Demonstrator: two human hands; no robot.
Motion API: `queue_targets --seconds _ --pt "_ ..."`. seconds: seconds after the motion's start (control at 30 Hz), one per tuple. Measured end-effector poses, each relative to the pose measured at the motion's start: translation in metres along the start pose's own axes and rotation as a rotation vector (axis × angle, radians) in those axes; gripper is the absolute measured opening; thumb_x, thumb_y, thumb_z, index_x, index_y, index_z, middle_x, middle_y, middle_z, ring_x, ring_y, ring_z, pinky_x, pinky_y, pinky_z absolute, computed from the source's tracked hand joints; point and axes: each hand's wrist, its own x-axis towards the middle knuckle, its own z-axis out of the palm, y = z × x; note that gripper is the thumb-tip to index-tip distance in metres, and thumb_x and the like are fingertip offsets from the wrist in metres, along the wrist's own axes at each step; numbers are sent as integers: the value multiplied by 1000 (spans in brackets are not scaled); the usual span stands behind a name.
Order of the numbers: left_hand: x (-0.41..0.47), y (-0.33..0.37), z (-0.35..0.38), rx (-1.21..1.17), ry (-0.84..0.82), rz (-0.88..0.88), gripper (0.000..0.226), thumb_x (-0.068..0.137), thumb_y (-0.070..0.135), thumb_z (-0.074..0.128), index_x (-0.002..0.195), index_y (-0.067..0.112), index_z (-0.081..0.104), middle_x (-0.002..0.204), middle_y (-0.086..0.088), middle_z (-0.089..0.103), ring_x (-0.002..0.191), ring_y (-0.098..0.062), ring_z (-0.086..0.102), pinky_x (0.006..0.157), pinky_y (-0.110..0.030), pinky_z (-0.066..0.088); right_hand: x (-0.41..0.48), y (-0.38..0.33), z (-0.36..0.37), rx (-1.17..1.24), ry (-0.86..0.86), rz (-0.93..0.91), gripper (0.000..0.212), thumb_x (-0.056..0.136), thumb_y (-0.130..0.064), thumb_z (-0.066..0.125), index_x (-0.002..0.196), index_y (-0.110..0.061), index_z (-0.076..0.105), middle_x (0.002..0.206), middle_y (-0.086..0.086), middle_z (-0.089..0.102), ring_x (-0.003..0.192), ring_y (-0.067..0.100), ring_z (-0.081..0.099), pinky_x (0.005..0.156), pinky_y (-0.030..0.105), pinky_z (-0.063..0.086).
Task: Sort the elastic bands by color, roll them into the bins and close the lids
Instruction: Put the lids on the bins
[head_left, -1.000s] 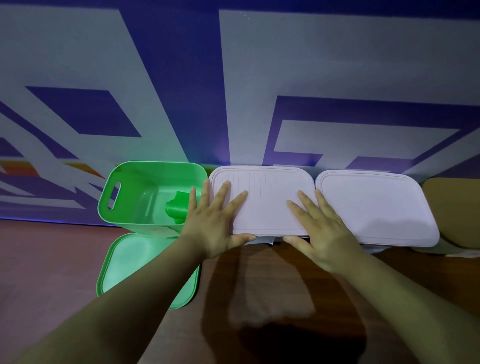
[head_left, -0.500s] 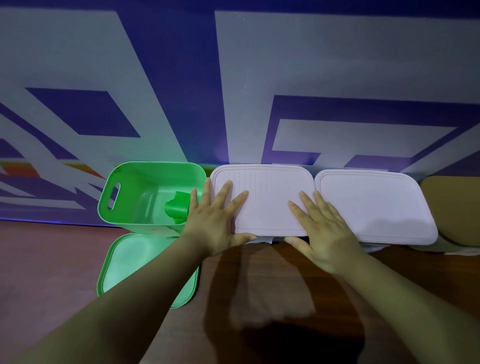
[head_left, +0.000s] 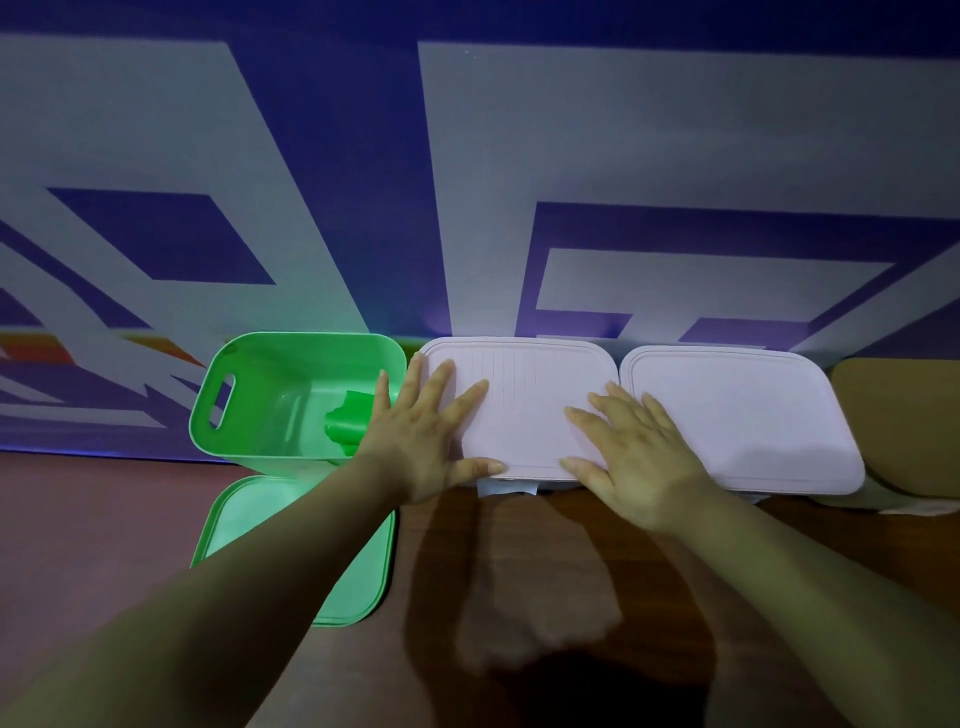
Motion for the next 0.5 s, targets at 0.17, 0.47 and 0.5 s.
queue_targets --seconds 0.17,0.47,0.5 --pt "0 0 1 11 -20 22 99 70 96 10 152 44 -6 165 -9 -4 150 -37 -14 117 -64 4 20 8 -4 -34 -64 -15 83 81 -80 12 153 -42 -3 164 -3 -19 149 17 -22 121 42 -7" --pt "2 1 -3 22 -91 4 99 69 95 10 152 44 -9 165 -6 -10 149 -35 -21 117 -65 0 21 -2 0 -36 -78 41 88 82 -83 15 154 -39 -10 163 -3 -21 148 18 -25 122 45 -7" --pt "2 1 -4 22 -100 3 98 69 95 9 152 45 -10 165 -6 -11 148 -34 -22 117 -65 -1 21 -2 -2 -32 -85 44 88 82 -83 15 153 -39 -11 163 -3 -22 148 18 -26 122 45 -8"
